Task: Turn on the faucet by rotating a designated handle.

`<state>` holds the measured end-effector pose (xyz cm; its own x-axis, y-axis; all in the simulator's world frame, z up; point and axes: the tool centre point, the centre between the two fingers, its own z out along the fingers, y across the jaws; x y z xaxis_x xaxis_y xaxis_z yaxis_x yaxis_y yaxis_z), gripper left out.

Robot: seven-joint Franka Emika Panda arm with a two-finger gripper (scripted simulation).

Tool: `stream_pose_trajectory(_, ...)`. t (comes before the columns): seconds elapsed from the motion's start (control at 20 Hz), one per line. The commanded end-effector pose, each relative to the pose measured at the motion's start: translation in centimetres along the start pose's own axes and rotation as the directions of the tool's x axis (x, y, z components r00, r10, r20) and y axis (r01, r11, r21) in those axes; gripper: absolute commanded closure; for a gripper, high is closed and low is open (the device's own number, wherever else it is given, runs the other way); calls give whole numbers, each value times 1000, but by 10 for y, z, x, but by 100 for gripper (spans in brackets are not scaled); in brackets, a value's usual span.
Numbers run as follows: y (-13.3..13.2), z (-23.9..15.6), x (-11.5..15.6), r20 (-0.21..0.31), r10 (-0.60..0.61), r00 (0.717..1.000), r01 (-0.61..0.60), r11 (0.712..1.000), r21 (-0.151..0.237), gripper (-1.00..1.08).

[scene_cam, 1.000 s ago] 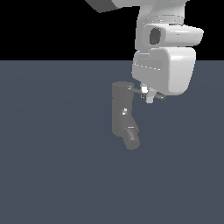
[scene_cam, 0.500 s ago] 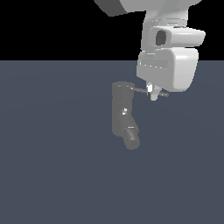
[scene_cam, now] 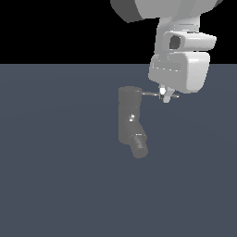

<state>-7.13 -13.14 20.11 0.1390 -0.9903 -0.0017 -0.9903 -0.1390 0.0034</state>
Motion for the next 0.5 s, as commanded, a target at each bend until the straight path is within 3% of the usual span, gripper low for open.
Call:
stream_pose_trajectory(0.0, -5, 0, 14, -2, 15, 1000, -15, 1000, 3, 108)
stream_pose_trajectory(0.45, -26, 0, 39, -2, 22, 1000, -22, 1000, 3, 108)
